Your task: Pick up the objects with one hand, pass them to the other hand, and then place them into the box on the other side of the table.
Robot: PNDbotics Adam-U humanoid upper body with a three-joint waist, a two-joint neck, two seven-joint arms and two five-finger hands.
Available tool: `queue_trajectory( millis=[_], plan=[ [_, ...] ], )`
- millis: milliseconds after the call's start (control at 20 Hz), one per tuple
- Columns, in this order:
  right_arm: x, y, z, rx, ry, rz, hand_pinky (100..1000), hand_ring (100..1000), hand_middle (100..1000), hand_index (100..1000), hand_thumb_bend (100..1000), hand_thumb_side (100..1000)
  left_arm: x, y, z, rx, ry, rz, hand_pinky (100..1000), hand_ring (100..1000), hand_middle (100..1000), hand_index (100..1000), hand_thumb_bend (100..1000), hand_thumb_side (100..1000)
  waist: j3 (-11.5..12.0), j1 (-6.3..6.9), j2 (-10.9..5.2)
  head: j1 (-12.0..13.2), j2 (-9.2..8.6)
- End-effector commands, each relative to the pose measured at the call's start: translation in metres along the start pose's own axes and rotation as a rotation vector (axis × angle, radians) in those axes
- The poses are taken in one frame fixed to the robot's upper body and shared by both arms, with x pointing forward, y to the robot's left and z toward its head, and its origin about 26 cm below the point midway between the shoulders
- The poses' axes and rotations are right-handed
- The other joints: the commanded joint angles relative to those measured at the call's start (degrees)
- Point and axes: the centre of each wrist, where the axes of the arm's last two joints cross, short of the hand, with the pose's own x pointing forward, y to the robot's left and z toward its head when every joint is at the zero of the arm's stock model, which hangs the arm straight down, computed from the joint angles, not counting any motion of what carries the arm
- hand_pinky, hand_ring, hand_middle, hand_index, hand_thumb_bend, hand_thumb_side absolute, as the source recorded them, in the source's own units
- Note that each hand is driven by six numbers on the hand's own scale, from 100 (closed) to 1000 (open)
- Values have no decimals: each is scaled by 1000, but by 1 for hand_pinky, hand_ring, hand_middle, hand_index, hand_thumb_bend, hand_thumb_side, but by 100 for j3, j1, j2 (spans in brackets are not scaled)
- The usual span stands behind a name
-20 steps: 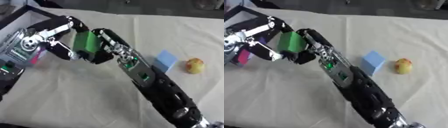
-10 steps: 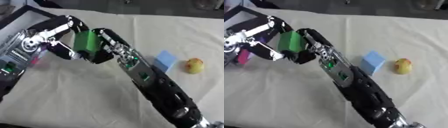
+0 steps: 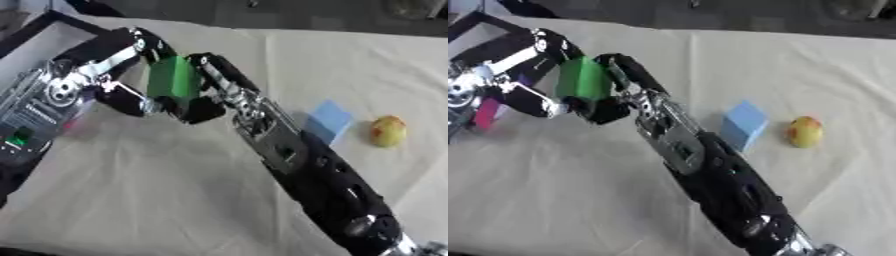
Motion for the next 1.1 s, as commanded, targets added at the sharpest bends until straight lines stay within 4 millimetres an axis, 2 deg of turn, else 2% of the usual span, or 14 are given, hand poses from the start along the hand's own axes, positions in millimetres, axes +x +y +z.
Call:
queue_trajectory(
  millis=[50, 250, 350, 400, 450, 500, 550, 800, 850, 900, 950, 1100],
  plan=[
    [7, -10, -1, -16, -6, 20, 642, 704, 680, 709, 100, 658, -5, 16, 8, 23, 21, -36, 817, 568, 380, 417, 232, 100, 5, 32, -194, 12, -11],
    [11, -15, 0, 29, -22, 38, 641, 700, 687, 786, 100, 731, -10, 16, 11, -3, 33, -26, 818, 567, 373, 407, 242, 100, -4, 30, -198, 11, -11],
    [12, -17, 1, 56, -34, 50, 647, 710, 701, 803, 100, 652, -11, 16, 12, -8, 34, -22, 819, 564, 363, 394, 243, 100, -8, 29, -197, 11, -11],
    [13, -17, 1, 75, -42, 58, 653, 718, 719, 801, 100, 254, -11, 16, 13, -11, 33, -20, 820, 563, 357, 385, 245, 100, -10, 29, -196, 9, -11],
    [12, -15, 0, 99, -52, 62, 659, 722, 724, 798, 100, 100, -12, 16, 13, -16, 31, -18, 820, 563, 355, 382, 244, 100, -10, 29, -195, 9, -11],
    [12, -13, 0, 124, -59, 61, 662, 723, 726, 791, 107, 100, -12, 16, 13, -21, 29, -16, 821, 563, 353, 379, 244, 100, -11, 30, -194, 10, -11],
    [12, -10, -1, 150, -67, 55, 677, 733, 732, 787, 234, 100, -13, 15, 13, -28, 26, -14, 823, 564, 349, 373, 241, 100, -12, 31, -192, 8, -11],
    [11, -15, -3, 217, -79, 56, 677, 733, 732, 787, 234, 100, -15, 15, 13, -40, 21, -8, 823, 564, 349, 373, 241, 100, -21, 35, -191, 12, -11],
    [12, -16, -3, 223, -82, 60, 706, 755, 751, 794, 305, 100, -16, 14, 13, -45, 23, -7, 825, 565, 341, 361, 246, 100, -22, 35, -189, 16, -11],
    [12, -18, -4, 230, -87, 65, 709, 755, 755, 798, 255, 100, -17, 13, 14, -55, 25, -5, 825, 565, 340, 360, 247, 100, -25, 35, -186, 25, -11],
    [11, -19, -4, 235, -87, 71, 711, 755, 757, 800, 299, 100, -19, 13, 14, -63, 25, -4, 825, 565, 338, 357, 250, 100, -27, 35, -184, 30, -11],
    [8, -23, -5, 239, -85, 91, 713, 750, 760, 804, 286, 100, -21, 12, 16, -74, 27, -7, 825, 565, 335, 354, 257, 100, -33, 36, -182, 43, -11]
  ],
)
